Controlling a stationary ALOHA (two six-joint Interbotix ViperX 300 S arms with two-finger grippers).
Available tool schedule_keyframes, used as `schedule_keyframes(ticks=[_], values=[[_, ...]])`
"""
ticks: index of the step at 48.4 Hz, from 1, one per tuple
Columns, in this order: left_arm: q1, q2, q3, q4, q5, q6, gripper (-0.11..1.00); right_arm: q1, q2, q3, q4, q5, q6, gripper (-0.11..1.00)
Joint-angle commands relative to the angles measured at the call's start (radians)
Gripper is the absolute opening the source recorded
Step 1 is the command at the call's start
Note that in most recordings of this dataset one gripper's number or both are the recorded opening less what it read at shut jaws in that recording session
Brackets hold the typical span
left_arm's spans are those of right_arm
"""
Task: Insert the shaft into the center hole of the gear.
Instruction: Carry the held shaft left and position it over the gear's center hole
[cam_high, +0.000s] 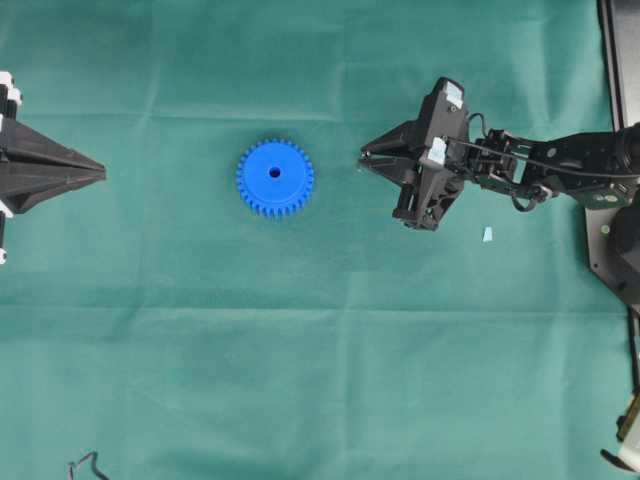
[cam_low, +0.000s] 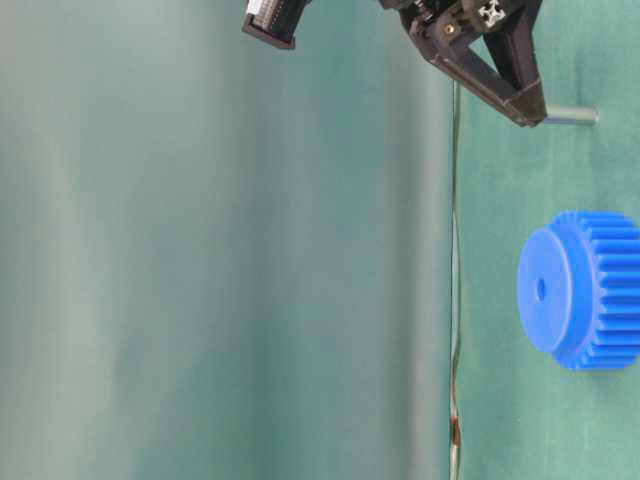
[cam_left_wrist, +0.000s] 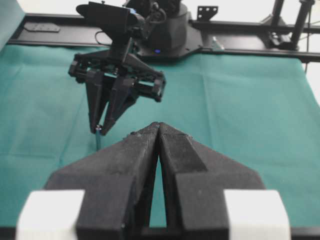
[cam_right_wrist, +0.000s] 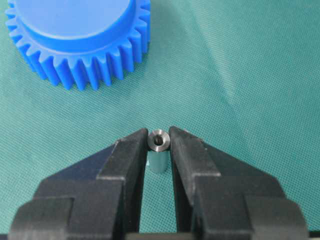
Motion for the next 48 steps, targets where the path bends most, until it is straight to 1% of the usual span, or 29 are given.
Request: schedule_keyframes(ticks=[1,13,22,33,42,48], values=[[-0.002,0.003,-0.025,0.002,-0.005,-0.002,0.00,0.003,-0.044,-0.021,0.002,0.029,0.002,0.17],[-0.002,0.005,-0.026,0.003,-0.003,-0.002,0.00,0.003,-0.166,-0.049,0.002,0.160,-0.008,0.17],[-0.002,0.002,-0.026,0.002,-0.003,-0.002,0.00,0.003,-0.212,-0.067,0.002,0.210,-0.009,0.17],[-0.002,-0.002,-0.026,0.003,-0.005,-0.002,0.00,0.009,-0.189,-0.110,0.002,0.219,-0.009,0.17],[-0.003,0.005,-0.025,0.003,-0.003,-0.002,0.00,0.029,-0.110,-0.216,0.002,0.227,-0.009,0.17],[-0.002,0.003,-0.026,0.002,-0.002,-0.002,0.00,0.040,-0.058,-0.293,-0.008,0.249,-0.014,0.17]])
